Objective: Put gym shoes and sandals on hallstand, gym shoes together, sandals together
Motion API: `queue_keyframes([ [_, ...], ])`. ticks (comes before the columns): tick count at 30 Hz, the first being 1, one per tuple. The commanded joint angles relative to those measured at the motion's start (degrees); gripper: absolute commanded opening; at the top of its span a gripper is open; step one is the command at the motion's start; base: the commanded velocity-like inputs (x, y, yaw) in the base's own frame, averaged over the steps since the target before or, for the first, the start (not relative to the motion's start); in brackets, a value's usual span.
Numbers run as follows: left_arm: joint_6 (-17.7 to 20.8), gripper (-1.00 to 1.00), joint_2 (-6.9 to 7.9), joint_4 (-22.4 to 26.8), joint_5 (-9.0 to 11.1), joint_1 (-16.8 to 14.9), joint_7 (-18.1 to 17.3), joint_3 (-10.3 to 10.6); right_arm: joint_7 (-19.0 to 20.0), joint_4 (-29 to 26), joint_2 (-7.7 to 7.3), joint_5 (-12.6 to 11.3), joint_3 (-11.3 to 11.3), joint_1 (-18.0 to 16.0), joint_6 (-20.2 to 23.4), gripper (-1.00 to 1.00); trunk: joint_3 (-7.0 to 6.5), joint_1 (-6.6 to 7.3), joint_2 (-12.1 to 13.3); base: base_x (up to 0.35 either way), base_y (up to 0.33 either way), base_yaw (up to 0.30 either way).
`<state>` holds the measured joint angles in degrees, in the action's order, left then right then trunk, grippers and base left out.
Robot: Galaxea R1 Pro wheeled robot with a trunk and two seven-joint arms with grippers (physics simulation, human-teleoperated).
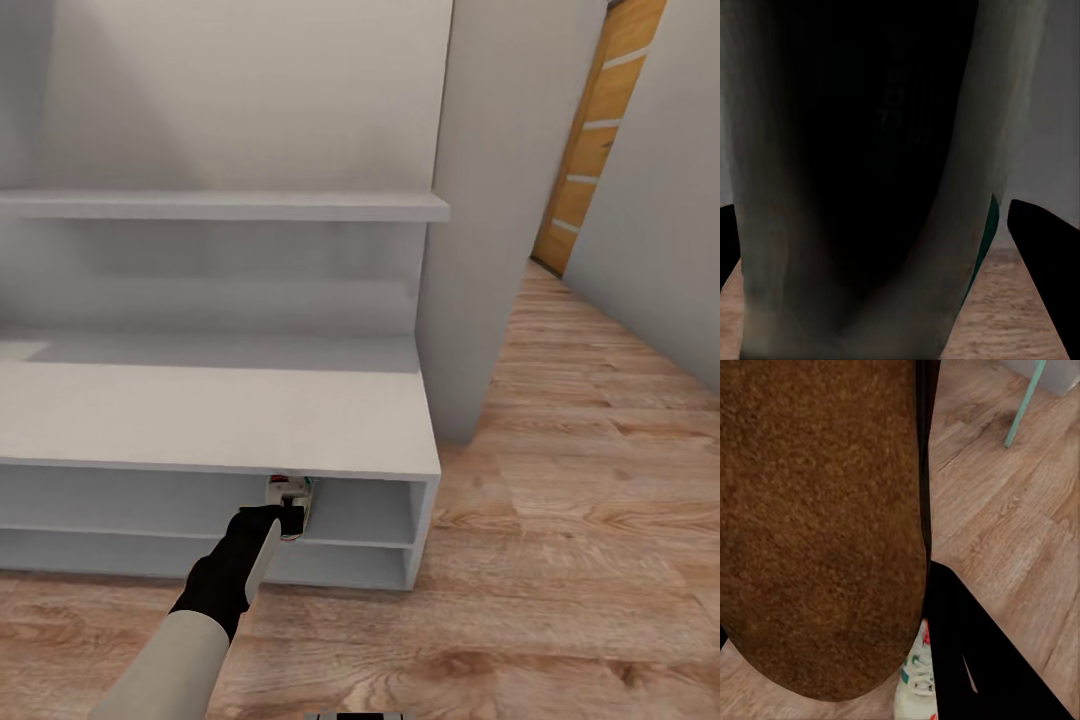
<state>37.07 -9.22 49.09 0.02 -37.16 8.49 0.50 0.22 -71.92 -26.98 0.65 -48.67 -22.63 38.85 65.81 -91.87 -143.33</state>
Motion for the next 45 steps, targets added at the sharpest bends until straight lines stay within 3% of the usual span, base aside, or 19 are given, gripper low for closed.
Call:
queue_keyframes([
  [1,0.28,-1.00,-0.01,0.06,0.03,-0.02,0.22,0.06,-0.13,-0.06,-0.01,-0.12,-0.02,-0.04,0.34,-1.00,0.05,-0.01,-0.02,0.183,0.000,0.000],
  [30,0.28,-1.00,0.04,-0.03,0.06,-0.02,0.21,0.06,-0.13,-0.06,-0.01,-0.12,0.03,-0.04,0.31,-1.00,0.05,-0.01,-0.02,0.055,0.000,0.000],
  [31,0.28,1.00,0.05,-0.03,0.07,-0.02,0.21,0.05,-0.13,-0.06,-0.01,-0.12,0.04,-0.04,0.31,-1.00,0.05,-0.01,-0.02,0.000,0.000,0.000],
  [45,0.28,1.00,0.08,-0.05,-0.01,-0.02,0.21,0.03,-0.15,-0.06,-0.01,-0.12,0.06,-0.04,0.33,-1.00,0.05,-0.01,-0.02,0.000,0.000,0.000],
])
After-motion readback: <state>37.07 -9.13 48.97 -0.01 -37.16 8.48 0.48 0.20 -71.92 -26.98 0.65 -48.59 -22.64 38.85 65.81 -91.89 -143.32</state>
